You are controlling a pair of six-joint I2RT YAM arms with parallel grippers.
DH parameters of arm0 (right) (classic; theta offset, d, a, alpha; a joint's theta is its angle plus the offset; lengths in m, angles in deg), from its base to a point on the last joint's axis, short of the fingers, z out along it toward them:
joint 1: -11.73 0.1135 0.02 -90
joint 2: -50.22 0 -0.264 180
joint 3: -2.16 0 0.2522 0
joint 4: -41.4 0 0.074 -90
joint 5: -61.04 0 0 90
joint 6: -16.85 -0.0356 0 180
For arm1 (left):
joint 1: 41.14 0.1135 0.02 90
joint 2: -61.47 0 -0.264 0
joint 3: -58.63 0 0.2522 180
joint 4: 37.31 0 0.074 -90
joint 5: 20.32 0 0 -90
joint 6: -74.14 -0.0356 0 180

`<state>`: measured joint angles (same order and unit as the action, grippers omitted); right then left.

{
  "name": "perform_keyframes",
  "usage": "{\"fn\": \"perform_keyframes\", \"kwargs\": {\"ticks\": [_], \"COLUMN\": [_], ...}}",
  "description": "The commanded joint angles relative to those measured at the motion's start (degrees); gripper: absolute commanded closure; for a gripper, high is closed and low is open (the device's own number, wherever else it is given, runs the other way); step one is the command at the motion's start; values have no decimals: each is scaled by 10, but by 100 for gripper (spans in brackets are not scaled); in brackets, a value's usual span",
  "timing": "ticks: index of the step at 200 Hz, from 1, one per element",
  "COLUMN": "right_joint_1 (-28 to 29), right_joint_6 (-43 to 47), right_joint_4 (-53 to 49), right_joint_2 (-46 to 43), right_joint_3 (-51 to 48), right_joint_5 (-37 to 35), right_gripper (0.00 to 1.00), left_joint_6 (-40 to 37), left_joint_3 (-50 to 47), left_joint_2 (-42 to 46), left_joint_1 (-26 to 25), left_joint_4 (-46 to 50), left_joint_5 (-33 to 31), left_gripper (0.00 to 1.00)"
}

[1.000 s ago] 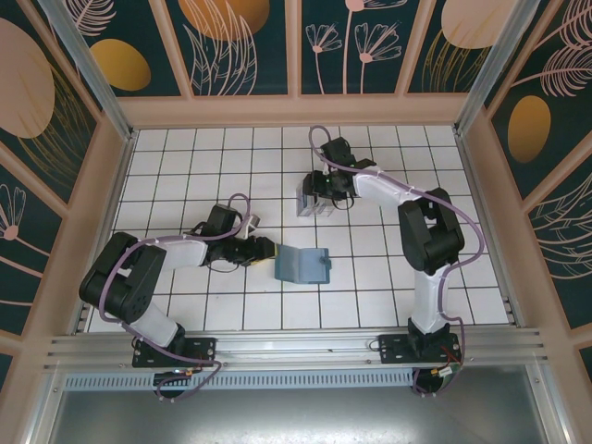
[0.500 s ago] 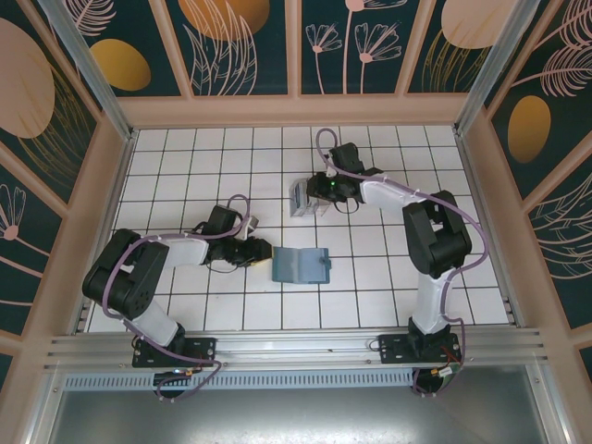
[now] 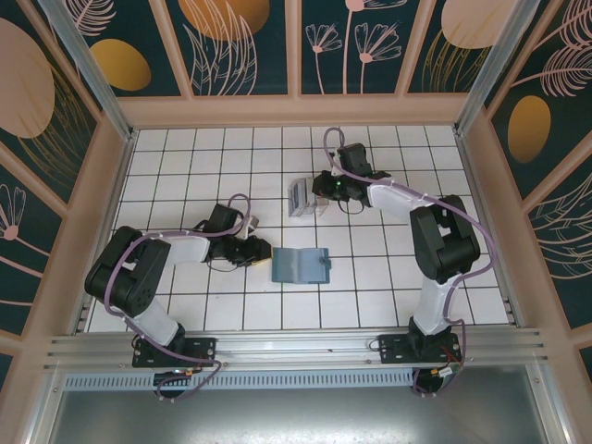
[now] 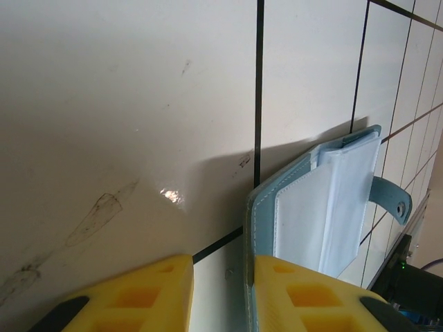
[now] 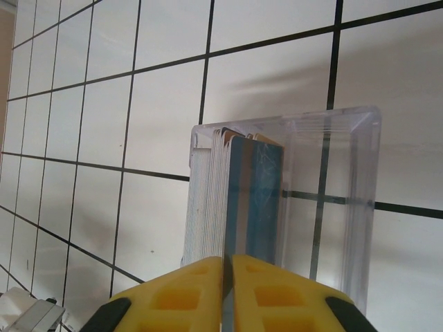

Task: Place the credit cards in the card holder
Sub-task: Pick up the credit card from the storage box.

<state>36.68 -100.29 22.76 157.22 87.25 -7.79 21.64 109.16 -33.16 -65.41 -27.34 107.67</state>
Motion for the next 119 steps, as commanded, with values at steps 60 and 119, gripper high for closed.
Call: {"fn": "perform_keyframes", "kwargs": {"ticks": [60,119], "right_joint_1": [-6,40], "right_joint_6": [18,-47], "right_joint_4": [-15,8], "right_joint_2": [-119,-312], "right_joint_3": [-49,-234], "right_joint_5": [-61,-68], "right_gripper": [100,100], "left_joint_6": [-3,-8], "left_joint_3": [23,22], "left_joint_2": [-12,-4], "left_joint_1": [0,0], "left_joint_4": [16,36], "left_joint_5": [2,-8], "left_gripper": [73,67]}}
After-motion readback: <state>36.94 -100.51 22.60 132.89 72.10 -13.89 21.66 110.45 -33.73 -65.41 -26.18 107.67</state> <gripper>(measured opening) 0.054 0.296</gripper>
